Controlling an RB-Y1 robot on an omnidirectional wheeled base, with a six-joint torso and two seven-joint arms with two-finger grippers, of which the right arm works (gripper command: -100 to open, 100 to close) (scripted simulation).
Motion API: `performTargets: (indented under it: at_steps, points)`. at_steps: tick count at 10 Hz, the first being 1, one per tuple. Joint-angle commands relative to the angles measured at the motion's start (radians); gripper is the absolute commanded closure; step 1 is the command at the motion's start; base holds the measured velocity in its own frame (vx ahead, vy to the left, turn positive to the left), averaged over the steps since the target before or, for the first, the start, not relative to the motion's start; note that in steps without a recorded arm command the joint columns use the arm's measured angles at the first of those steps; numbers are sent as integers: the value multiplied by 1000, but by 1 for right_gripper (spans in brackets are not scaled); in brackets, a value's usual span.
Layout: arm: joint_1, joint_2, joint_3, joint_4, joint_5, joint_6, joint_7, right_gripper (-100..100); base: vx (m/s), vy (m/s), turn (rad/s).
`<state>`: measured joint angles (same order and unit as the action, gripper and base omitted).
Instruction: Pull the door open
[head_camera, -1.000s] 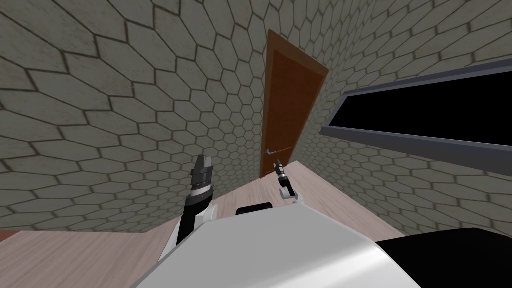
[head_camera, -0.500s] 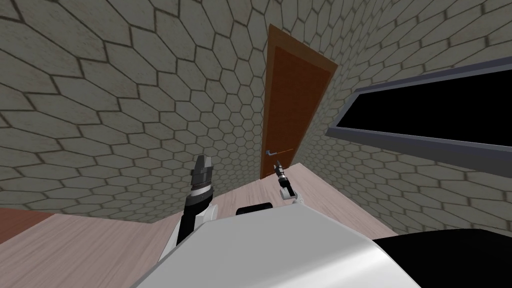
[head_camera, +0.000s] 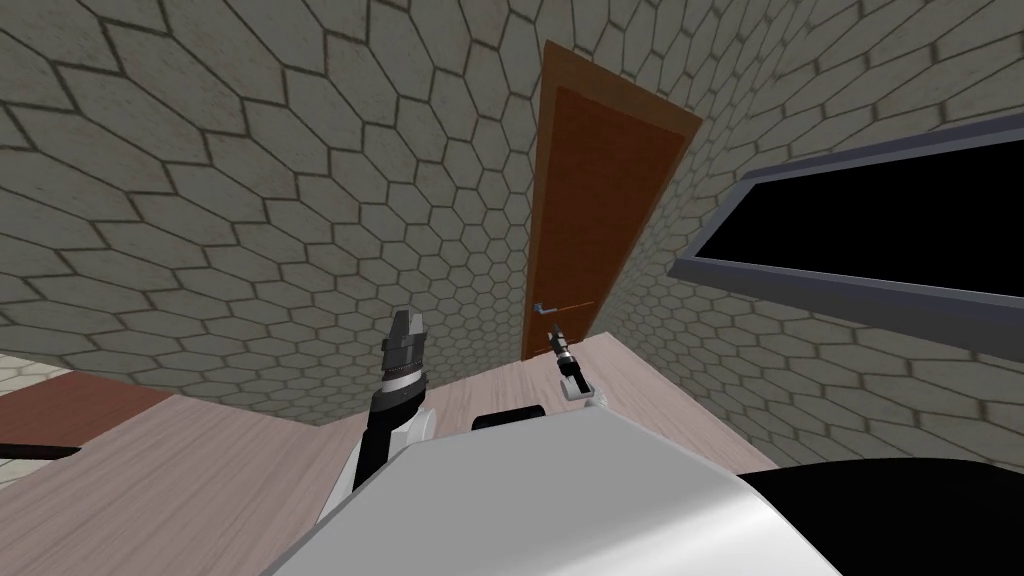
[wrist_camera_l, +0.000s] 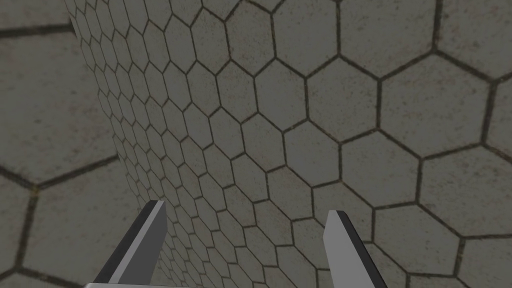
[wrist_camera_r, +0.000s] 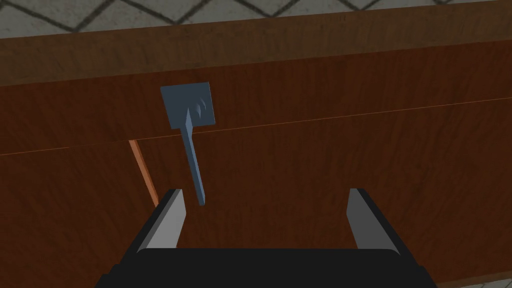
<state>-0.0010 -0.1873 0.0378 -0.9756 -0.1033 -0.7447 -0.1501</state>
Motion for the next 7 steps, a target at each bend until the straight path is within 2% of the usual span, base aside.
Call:
performTargets:
  at_steps: [1,3,4,7]
  points:
    - [-13,-1,0,34,-2,-10,1,-100,17,-83,50]
    - [-37,-8,3,99,-7,-27,0,-100,-1,-79,121]
    - [-37,-8,3,99,-7,-27,0,-100,14,-72,69]
    - [-69,-17,6,185,-13,-51,0,-100,25,-89,126]
